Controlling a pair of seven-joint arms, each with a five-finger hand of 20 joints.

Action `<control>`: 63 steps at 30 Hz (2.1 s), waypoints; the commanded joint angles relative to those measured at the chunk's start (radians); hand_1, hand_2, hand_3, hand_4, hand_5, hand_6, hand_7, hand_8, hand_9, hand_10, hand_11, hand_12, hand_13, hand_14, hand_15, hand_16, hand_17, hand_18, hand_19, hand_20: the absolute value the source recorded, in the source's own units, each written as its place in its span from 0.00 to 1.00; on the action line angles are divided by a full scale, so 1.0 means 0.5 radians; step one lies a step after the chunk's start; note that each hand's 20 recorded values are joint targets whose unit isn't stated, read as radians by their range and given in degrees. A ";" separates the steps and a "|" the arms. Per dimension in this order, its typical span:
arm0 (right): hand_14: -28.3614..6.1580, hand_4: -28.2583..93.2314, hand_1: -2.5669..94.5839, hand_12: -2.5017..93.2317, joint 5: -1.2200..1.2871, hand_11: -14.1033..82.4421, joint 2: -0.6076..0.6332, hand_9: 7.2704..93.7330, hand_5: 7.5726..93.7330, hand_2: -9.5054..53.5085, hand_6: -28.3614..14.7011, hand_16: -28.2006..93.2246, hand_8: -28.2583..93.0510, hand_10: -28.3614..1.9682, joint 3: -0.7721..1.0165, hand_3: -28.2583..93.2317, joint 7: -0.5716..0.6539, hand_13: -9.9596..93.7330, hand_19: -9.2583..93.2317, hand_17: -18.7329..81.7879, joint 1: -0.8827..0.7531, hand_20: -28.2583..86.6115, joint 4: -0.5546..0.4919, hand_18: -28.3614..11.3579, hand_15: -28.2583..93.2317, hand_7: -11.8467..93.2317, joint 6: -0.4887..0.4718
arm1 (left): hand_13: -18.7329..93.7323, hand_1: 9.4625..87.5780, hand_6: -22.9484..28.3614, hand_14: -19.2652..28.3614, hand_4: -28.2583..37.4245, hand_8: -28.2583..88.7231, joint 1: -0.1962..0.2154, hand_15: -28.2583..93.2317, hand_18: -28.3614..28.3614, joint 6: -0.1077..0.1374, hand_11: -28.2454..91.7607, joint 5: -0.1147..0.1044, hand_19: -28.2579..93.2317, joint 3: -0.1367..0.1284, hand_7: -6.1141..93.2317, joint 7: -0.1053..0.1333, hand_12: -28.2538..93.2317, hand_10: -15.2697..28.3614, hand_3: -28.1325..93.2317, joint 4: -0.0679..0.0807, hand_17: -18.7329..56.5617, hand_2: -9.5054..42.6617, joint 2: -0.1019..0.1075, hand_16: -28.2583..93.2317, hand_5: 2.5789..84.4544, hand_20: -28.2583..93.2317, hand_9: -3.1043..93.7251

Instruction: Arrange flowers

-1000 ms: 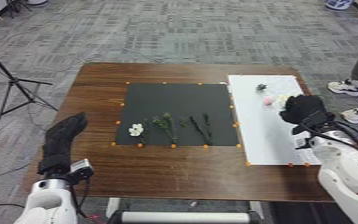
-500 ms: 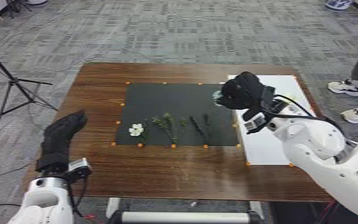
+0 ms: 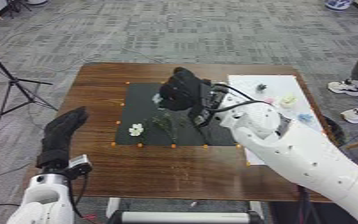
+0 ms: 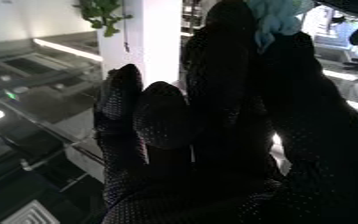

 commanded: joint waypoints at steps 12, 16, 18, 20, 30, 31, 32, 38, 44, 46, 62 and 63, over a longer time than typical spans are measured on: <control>0.48 0.00 0.59 0.38 -0.886 0.62 -0.703 0.85 0.79 0.12 0.78 0.61 0.18 0.64 0.230 0.71 -0.285 0.73 0.79 0.49 -0.024 0.72 0.746 0.17 0.87 0.44 0.494 | 0.46 0.19 0.55 0.71 0.04 0.17 -0.085 0.34 0.66 -0.035 0.40 0.002 0.27 0.081 0.22 0.002 0.31 0.65 0.82 0.036 0.31 0.23 -0.014 0.23 0.53 0.35 0.49; 0.47 0.00 0.59 0.38 -0.944 0.62 -0.737 0.84 0.79 0.12 0.78 0.60 0.18 0.65 0.252 0.71 -0.244 0.70 0.75 0.47 -0.058 0.71 0.811 0.19 0.84 0.44 0.532 | 0.46 0.19 0.55 0.71 0.04 0.17 -0.084 0.34 0.66 -0.046 0.40 0.000 0.27 0.078 0.21 0.003 0.31 0.65 0.82 0.037 0.31 0.23 -0.010 0.23 0.53 0.35 0.49; 0.47 0.00 0.59 0.38 -0.972 0.62 -0.744 0.84 0.79 0.12 0.79 0.60 0.19 0.65 0.249 0.71 -0.198 0.69 0.74 0.47 -0.070 0.70 0.833 0.20 0.84 0.44 0.555 | 0.46 0.19 0.55 0.71 0.04 0.17 -0.097 0.34 0.66 -0.041 0.40 0.009 0.27 0.085 0.21 -0.006 0.31 0.65 0.82 0.041 0.31 0.23 -0.007 0.23 0.53 0.35 0.49; 0.47 0.00 0.59 0.38 -1.043 0.62 -0.768 0.84 0.78 0.12 0.79 0.60 0.19 0.65 0.287 0.71 -0.234 0.69 0.74 0.46 -0.085 0.70 0.859 0.20 0.84 0.44 0.551 | 0.46 0.19 0.55 0.71 0.04 0.17 -0.154 0.34 0.66 -0.008 0.40 0.019 0.27 0.132 0.21 -0.033 0.31 0.65 0.82 0.054 0.31 0.23 -0.004 0.23 0.53 0.35 0.49; 0.47 0.00 0.58 0.37 -1.224 0.61 -0.826 0.81 0.78 0.12 0.81 0.59 0.20 0.66 0.425 0.72 -0.335 0.67 0.73 0.46 -0.104 0.69 0.745 0.22 0.84 0.46 -0.036 | 0.46 0.19 0.55 0.71 0.04 0.17 -0.199 0.34 0.66 -0.011 0.40 0.026 0.27 0.157 0.22 -0.046 0.31 0.65 0.82 0.061 0.31 0.23 0.010 0.23 0.53 0.35 0.48; 0.47 0.00 0.58 0.37 -1.257 0.61 -0.845 0.81 0.78 0.12 0.81 0.59 0.20 0.66 0.446 0.72 -0.351 0.67 0.73 0.45 -0.109 0.69 0.735 0.22 0.84 0.46 -0.119 | 0.46 0.19 0.55 0.71 0.04 0.17 -0.189 0.34 0.66 -0.003 0.40 0.027 0.27 0.154 0.22 -0.045 0.31 0.65 0.82 0.054 0.31 0.23 0.008 0.23 0.53 0.35 0.49; 0.47 0.00 0.57 0.37 -1.273 0.61 -0.847 0.81 0.78 0.12 0.81 0.59 0.20 0.65 0.445 0.72 -0.346 0.67 0.73 0.45 -0.101 0.69 0.727 0.22 0.84 0.46 -0.165 | 0.46 0.19 0.55 0.71 0.04 0.17 -0.198 0.34 0.66 -0.008 0.40 0.026 0.27 0.157 0.22 -0.041 0.31 0.65 0.82 0.060 0.31 0.23 0.011 0.23 0.53 0.35 0.49; 0.47 0.00 0.57 0.37 -1.279 0.61 -0.876 0.81 0.78 0.12 0.80 0.59 0.20 0.65 0.451 0.72 -0.299 0.67 0.73 0.45 -0.101 0.69 0.733 0.22 0.84 0.46 -0.228 | 0.46 0.19 0.55 0.71 0.04 0.17 -0.179 0.34 0.66 -0.013 0.40 0.018 0.27 0.143 0.22 -0.030 0.31 0.65 0.82 0.056 0.31 0.23 0.010 0.23 0.53 0.35 0.49; 0.47 0.00 0.57 0.37 -1.357 0.62 -0.931 0.81 0.78 0.12 0.81 0.59 0.20 0.65 0.487 0.72 -0.322 0.67 0.73 0.45 -0.099 0.69 0.770 0.22 0.84 0.46 -0.213 | 0.46 0.19 0.55 0.71 0.04 0.17 -0.170 0.34 0.66 -0.021 0.40 0.008 0.27 0.136 0.22 -0.012 0.31 0.65 0.82 0.055 0.31 0.23 0.010 0.23 0.53 0.35 0.49; 0.47 0.00 0.57 0.37 -1.438 0.62 -0.975 0.81 0.78 0.12 0.80 0.59 0.20 0.65 0.535 0.72 -0.366 0.67 0.73 0.45 -0.114 0.69 0.795 0.22 0.84 0.46 -0.246 | 0.46 0.19 0.55 0.71 0.04 0.17 -0.159 0.34 0.66 -0.017 0.40 0.014 0.27 0.129 0.22 -0.008 0.31 0.65 0.82 0.051 0.31 0.23 0.006 0.23 0.53 0.35 0.49; 0.47 0.00 0.57 0.37 -1.679 0.62 -1.136 0.81 0.78 0.12 0.81 0.59 0.20 0.65 0.655 0.72 -0.385 0.67 0.73 0.45 -0.145 0.69 0.860 0.21 0.85 0.46 -0.534 | 0.46 0.19 0.55 0.71 0.04 0.17 -0.141 0.34 0.66 -0.029 0.40 -0.001 0.27 0.108 0.22 0.030 0.31 0.65 0.82 0.051 0.31 0.23 0.000 0.23 0.53 0.35 0.49; 0.47 0.00 0.56 0.37 -1.695 0.62 -1.146 0.80 0.78 0.12 0.81 0.59 0.20 0.65 0.664 0.72 -0.375 0.67 0.73 0.45 -0.143 0.69 0.873 0.21 0.85 0.46 -0.549 | 0.46 0.19 0.55 0.71 0.04 0.17 -0.150 0.34 0.66 -0.029 0.40 -0.005 0.27 0.112 0.22 0.028 0.31 0.65 0.82 0.054 0.31 0.23 0.000 0.23 0.53 0.35 0.49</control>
